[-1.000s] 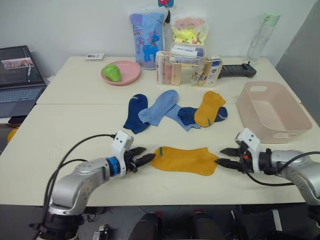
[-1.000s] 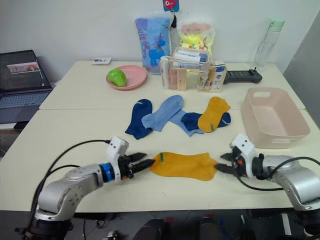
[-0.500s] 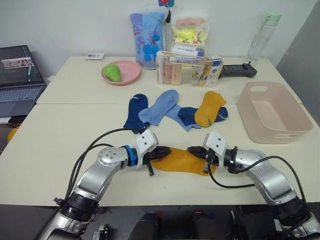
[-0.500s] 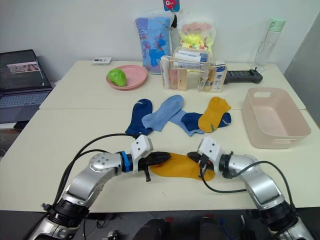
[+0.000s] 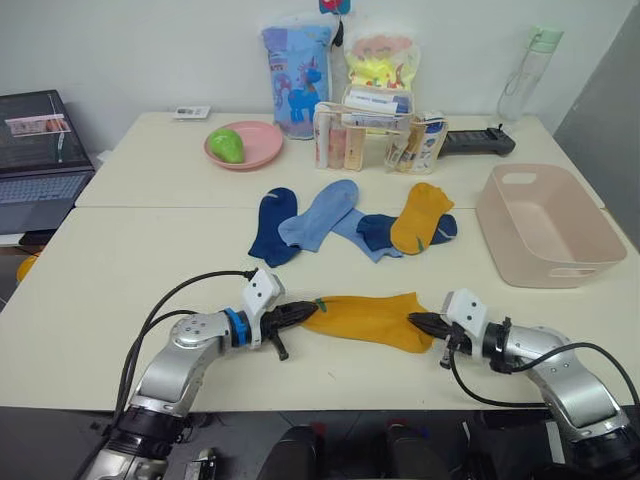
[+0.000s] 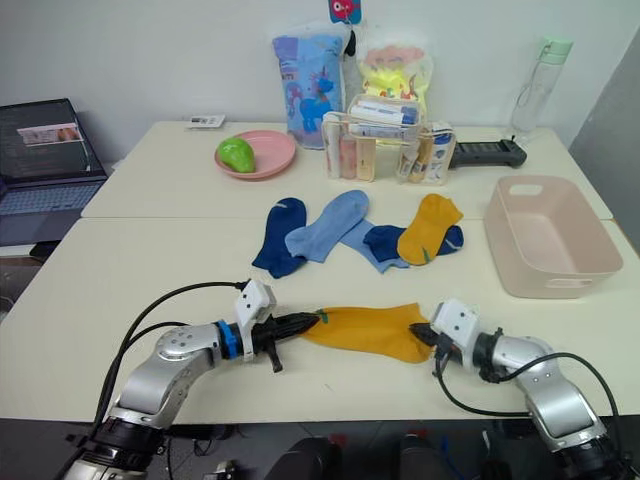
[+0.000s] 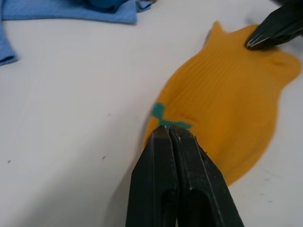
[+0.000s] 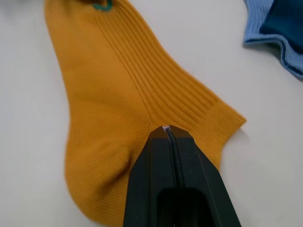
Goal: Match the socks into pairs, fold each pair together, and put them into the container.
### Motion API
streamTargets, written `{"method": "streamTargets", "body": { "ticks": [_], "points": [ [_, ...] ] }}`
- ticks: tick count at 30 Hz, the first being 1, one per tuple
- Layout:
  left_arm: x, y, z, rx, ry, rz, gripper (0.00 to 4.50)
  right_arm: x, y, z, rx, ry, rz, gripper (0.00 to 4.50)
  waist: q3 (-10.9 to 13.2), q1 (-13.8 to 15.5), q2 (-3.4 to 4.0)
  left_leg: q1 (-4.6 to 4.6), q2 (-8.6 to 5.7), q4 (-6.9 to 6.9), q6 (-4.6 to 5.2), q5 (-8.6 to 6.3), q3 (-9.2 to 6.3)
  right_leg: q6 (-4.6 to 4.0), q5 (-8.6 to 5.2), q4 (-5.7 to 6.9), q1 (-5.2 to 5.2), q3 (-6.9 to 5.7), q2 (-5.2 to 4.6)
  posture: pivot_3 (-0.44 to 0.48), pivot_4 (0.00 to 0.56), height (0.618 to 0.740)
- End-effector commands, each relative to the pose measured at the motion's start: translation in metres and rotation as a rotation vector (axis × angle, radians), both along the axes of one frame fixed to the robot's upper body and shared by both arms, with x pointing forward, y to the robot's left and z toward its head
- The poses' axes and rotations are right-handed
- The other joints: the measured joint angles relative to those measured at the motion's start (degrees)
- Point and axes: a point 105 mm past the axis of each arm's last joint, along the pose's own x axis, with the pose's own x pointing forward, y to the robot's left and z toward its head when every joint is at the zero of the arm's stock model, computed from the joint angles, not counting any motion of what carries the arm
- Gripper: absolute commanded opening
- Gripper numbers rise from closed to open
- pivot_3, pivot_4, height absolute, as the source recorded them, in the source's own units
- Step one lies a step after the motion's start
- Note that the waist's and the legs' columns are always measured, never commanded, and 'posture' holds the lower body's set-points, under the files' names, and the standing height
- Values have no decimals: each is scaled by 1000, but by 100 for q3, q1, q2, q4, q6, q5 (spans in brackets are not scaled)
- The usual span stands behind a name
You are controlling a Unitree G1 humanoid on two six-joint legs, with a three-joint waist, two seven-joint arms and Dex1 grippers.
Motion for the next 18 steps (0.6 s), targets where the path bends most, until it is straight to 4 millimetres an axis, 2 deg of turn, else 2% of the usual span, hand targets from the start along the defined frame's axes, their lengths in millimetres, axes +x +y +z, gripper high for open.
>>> {"method": "streamTargets", "body": {
  "ticks": [1,3,5,10,14,18],
  "points": [
    [-15,-15,20,-13,-62,-113,34,-4,16,24,37,-62,69,0,0,-1,0,0,1,0,0,0,0,0,0,0,0,0,0,0,150,740],
    [-20,-16,16,36,-64,-143,34,-5,21,24,34,-52,78,0,0,-3,0,1,1,-1,1,-1,0,0,0,0,0,0,0,0,150,740],
    [-19,-12,4,110,-59,-136,34,-8,24,12,1,-25,81,0,-1,0,1,1,1,-2,2,-1,0,0,0,0,1,0,0,0,150,740],
    [-14,-2,-11,182,-46,-91,34,-13,8,-10,-115,-10,55,0,0,15,1,-1,0,-2,3,-1,1,0,0,-3,0,0,0,0,150,740],
    [-15,8,-14,202,-26,-74,34,-18,-13,-10,-148,11,10,0,-1,19,1,1,0,-1,5,-3,0,0,0,-3,2,0,0,0,150,740],
    [-12,11,0,117,-24,-40,34,-19,-24,4,-63,12,-41,0,0,21,1,1,0,-1,8,-5,0,1,-1,-4,3,-1,0,0,150,740]
  ]
}}
